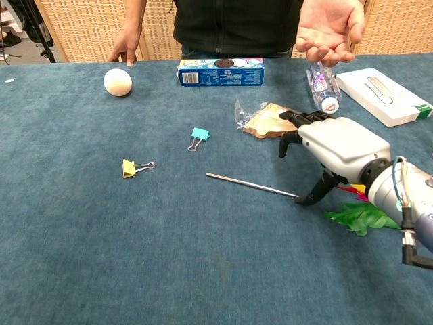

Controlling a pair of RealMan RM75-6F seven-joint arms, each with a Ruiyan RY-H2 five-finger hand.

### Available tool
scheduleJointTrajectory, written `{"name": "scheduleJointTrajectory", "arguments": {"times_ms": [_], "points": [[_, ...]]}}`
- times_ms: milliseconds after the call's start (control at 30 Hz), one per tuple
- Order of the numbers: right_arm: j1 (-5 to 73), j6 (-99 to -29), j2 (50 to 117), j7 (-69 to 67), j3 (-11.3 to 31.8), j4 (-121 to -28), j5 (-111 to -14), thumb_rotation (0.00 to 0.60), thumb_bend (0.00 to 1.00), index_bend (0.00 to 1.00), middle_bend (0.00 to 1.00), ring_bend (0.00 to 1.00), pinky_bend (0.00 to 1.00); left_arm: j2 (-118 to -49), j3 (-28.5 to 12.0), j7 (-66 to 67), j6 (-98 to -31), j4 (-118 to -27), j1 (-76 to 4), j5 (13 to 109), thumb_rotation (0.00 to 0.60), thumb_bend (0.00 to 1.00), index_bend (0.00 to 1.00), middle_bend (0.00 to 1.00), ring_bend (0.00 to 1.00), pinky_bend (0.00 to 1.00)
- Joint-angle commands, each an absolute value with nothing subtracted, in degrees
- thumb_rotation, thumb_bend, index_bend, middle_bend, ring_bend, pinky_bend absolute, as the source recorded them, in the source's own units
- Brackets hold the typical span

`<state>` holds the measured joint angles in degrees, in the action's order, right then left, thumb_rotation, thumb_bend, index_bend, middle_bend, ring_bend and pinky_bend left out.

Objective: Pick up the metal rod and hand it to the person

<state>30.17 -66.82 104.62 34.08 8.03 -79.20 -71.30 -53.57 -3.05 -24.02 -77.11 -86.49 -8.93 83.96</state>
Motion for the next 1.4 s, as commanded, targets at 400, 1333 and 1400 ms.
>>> {"name": "scheduleJointTrajectory", "arguments": {"times_ms": [400,1333,1400], "points": [[32.6,-62.1,103.8,34.8,13.2,-86.7,-60.4,0.600,0.24,0.36,0.00,0.00,0.00,-53.3,-2.8,-25.0,-77.3,-86.3,-8.9,84.4,0.600,0.13,0.00,0.00,0.00,0.00],[35.5,-63.5,109.3,35.9,13.5,-83.8,-53.2,0.600,0.36,0.46,0.00,0.00,0.00,-53.1,-2.6,-26.7,-77.4,-85.5,-9.0,84.8,0.600,0.14,0.00,0.00,0.00,0.00],[35.6,-63.5,109.5,36.0,13.3,-83.7,-53.1,0.600,0.36,0.46,0.00,0.00,0.00,-53.0,-2.7,-26.9,-77.3,-85.5,-9.0,84.8,0.600,0.14,0.00,0.00,0.00,0.00]]}}
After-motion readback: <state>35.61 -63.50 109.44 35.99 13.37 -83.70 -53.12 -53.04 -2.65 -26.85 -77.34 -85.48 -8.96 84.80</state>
